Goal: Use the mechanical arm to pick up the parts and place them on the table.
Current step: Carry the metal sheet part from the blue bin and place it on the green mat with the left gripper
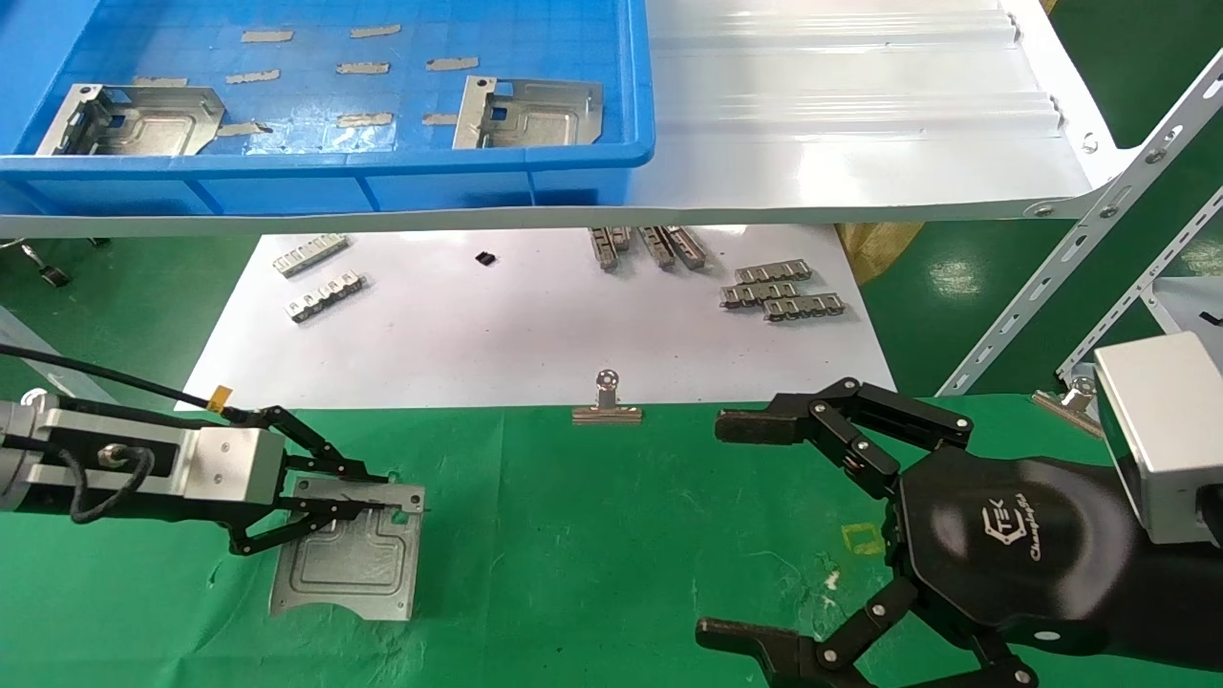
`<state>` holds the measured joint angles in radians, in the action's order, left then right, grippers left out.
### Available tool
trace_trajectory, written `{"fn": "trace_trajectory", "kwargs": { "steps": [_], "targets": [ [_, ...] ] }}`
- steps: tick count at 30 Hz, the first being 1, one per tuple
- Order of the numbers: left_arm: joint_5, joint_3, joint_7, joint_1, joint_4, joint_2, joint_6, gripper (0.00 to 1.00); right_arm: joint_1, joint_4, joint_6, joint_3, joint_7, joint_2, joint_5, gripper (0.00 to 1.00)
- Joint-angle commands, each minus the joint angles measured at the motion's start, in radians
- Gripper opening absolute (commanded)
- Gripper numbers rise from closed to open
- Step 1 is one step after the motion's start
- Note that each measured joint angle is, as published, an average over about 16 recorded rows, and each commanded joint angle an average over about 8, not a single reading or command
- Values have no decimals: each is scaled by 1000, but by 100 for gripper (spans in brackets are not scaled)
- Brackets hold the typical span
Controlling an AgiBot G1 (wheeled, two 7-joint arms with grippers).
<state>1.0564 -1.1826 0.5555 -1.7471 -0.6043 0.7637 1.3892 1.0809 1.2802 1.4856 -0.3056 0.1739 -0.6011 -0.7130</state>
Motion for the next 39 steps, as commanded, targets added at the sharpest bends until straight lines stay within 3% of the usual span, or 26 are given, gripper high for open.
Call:
{"fn": "trace_trajectory", "kwargs": {
  "steps": [1,24,26,31,33,34,39],
  "targets": [
    [2,0,11,7,10,4,-10,0,0,0,0,0,0,0,0,100],
    [21,-12,134,13,208,90,22,1,0,0,0,-1,-1,0,1,100],
    [22,-13,147,13,222,95,26,12,0,0,-1,-1,-1,0,1,100],
    [21,-12,173,9,254,102,38,75,0,0,-1,-1,-1,1,1,100],
    [21,-12,180,7,266,104,43,95,0,0,-1,-1,-1,1,1,100],
    [22,-12,183,6,271,106,45,100,0,0,-1,-2,-1,1,1,100],
    [20,-11,194,3,297,114,54,100,0,0,-1,-2,-1,1,1,100]
  ]
}}
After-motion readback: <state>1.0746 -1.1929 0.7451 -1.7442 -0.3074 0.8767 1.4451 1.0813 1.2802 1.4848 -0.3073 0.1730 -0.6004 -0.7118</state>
